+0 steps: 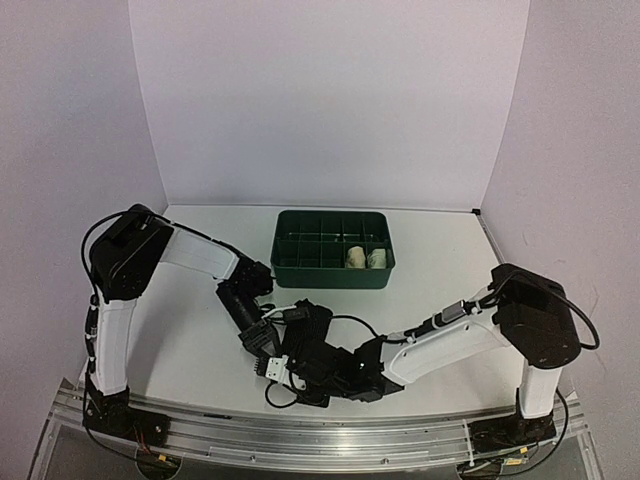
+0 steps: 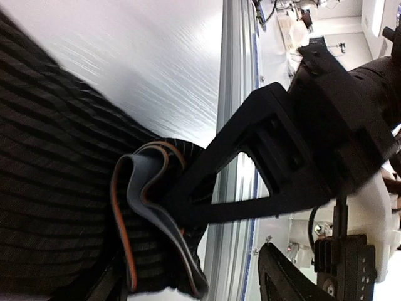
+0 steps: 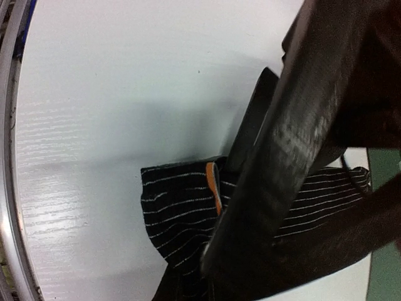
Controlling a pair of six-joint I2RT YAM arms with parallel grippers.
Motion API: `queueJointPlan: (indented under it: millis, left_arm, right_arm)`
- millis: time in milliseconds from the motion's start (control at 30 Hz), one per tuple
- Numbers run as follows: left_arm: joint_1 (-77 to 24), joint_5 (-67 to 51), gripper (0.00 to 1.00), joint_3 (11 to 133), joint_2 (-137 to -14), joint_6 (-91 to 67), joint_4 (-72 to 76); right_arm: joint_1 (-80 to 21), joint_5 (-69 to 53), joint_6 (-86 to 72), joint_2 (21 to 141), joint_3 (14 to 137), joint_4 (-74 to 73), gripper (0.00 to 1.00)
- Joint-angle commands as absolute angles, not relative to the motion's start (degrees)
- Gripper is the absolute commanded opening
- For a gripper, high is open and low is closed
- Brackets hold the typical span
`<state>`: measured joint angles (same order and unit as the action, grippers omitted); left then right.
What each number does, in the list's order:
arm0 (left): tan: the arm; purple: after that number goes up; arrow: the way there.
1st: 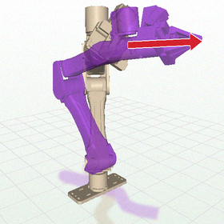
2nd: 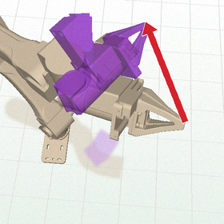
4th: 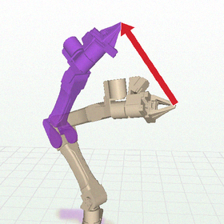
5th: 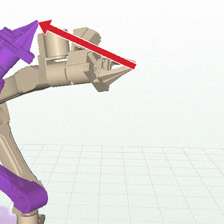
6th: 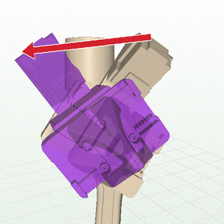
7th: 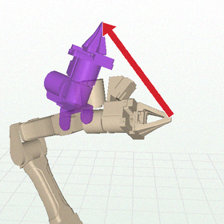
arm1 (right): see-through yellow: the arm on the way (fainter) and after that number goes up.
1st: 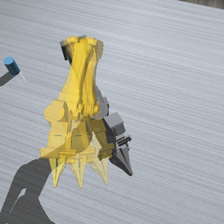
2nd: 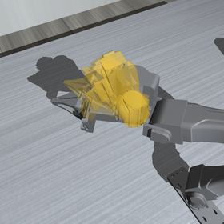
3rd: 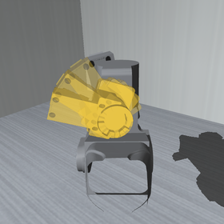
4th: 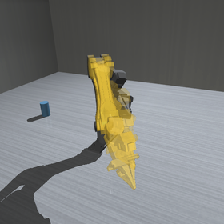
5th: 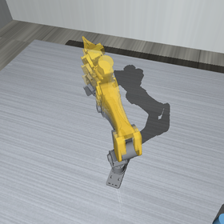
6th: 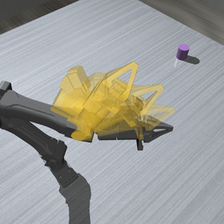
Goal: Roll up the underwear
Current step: Roll the underwear to the center of the board.
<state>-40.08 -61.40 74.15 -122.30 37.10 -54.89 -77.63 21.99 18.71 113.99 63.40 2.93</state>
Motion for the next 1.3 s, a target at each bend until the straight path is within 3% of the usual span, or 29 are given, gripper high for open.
queueJointPlan:
  millis: [0, 233, 400, 667, 900, 1133, 1200, 1267]
  left_arm:
    - [-33.7, -53.3, 0.74, 74.6, -111.7, 46.8, -52.6]
    - [-34.6, -42.7, 0.73, 61.4, -94.7, 62.5, -42.7]
    - [-43.8, -33.9, 0.73, 53.2, -88.1, 64.2, -27.5]
    - [-51.9, -28.6, 0.75, 53.1, -92.9, 66.5, -15.7]
    - [-53.5, -24.7, 0.55, 54.9, -99.5, 66.7, -16.5]
    - [-53.8, -25.6, 0.23, 58.3, -102.2, 63.6, -20.5]
    - [-53.9, -25.4, 0.04, 60.1, -103.6, 61.2, -22.8]
    - [-53.9, -25.6, 0.0, 62.7, -105.2, 58.8, -27.0]
  right_arm:
    - [-72.8, 5.1, 4.3, 111.3, 61.2, -4.1, 0.0]
    - [-64.3, -21.4, -12.9, 113.5, 61.1, -3.0, 0.0]
    - [-59.2, -37.2, -24.5, 117.2, 59.5, 8.2, 0.0]
    - [-54.8, -47.7, -32.8, 123.5, 60.8, 15.8, 0.0]
    - [-53.4, -48.2, -33.1, 123.8, 61.1, 17.1, 0.0]
    - [-53.3, -47.4, -33.0, 124.0, 61.9, 17.1, 0.0]
    - [-53.4, -46.5, -32.7, 123.3, 61.9, 17.0, 0.0]
    - [-53.3, -44.0, -32.3, 121.9, 61.5, 16.8, 0.07]
